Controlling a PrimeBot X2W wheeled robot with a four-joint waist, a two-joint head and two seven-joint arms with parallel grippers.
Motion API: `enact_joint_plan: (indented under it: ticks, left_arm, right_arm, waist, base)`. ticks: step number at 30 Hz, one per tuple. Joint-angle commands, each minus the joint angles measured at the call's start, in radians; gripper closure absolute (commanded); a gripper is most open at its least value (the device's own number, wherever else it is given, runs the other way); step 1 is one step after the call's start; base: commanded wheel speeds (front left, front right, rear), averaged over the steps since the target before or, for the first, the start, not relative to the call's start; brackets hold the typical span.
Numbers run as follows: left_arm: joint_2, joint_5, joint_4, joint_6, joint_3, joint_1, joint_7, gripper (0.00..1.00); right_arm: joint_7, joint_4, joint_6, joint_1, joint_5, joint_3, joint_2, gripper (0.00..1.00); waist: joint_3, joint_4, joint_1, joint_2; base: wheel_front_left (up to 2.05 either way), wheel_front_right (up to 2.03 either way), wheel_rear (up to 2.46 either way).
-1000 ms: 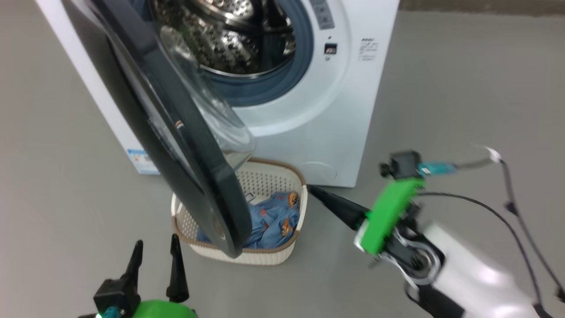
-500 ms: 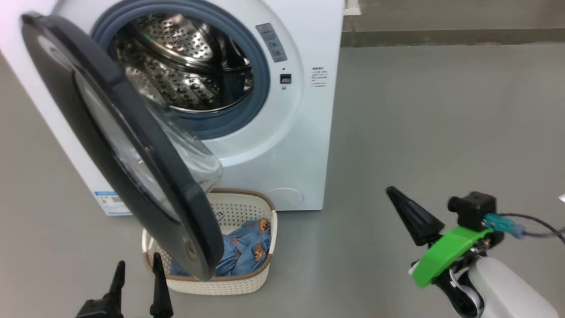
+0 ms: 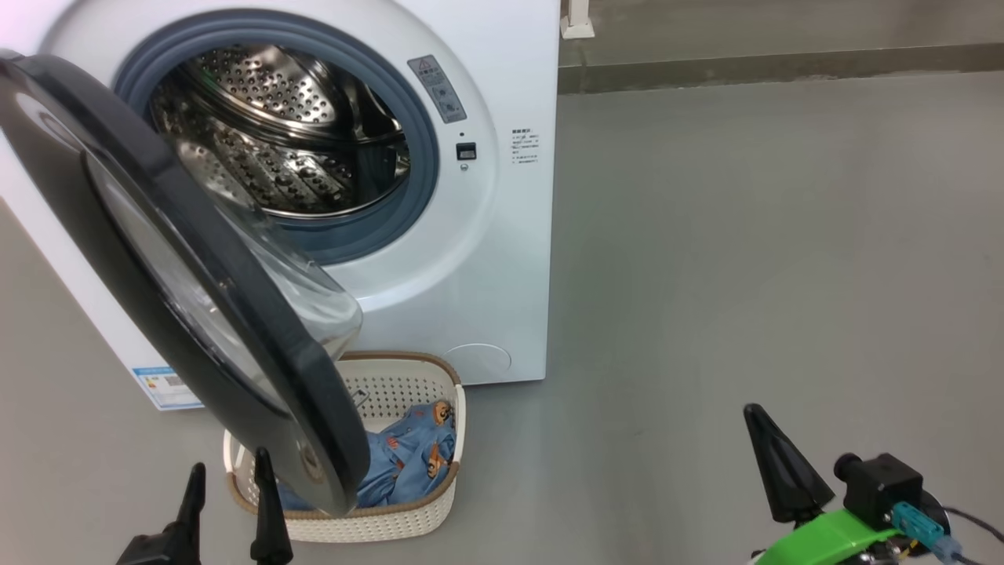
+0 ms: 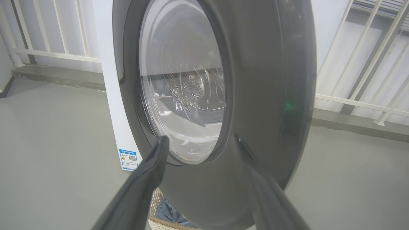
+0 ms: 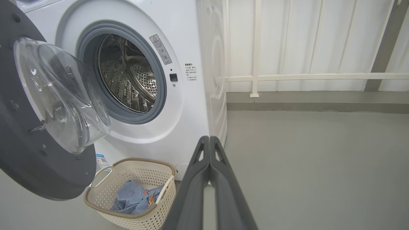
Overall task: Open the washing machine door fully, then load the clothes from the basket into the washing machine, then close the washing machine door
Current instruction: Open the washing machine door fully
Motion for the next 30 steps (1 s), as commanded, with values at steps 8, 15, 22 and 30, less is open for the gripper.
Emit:
enact_joint_plan:
  ticks: [8,15,22,30]
  left_arm:
    - [0.01,0.009,-0.028,-0.026,0.044,-0.01,-0.007,0.0]
    - [0.01,0.005,-0.03,-0.031,0.044,-0.009,-0.007,0.0]
    - [0.01,0.007,-0.029,-0.033,0.044,-0.012,-0.007,0.0]
    - [0.01,0.009,-0.029,-0.033,0.043,-0.009,-0.007,0.0]
  right_arm:
    - [-0.012,-0.079,0.003,0.042,-0.078,-0.086,0.056,0.0]
    - [-0.012,-0.084,0.003,0.041,-0.087,-0.087,0.063,0.0]
    - [-0.012,-0.083,0.003,0.039,-0.078,-0.082,0.063,0.0]
    - [-0.012,-0.08,0.003,0.039,-0.073,-0.082,0.064,0.0]
  waist:
    - [0.001,-0.021,0.0,0.0]
    - [0.002,-0.029,0.0,0.0]
    - [0.003,-0.027,0.0,0.0]
    - [0.003,-0.024,0.0,0.0]
  base:
    - [0.0,0.0,0.0]
    - [0.0,0.0,0.0]
    - [0.0,0.0,0.0]
    - [0.0,0.0,0.0]
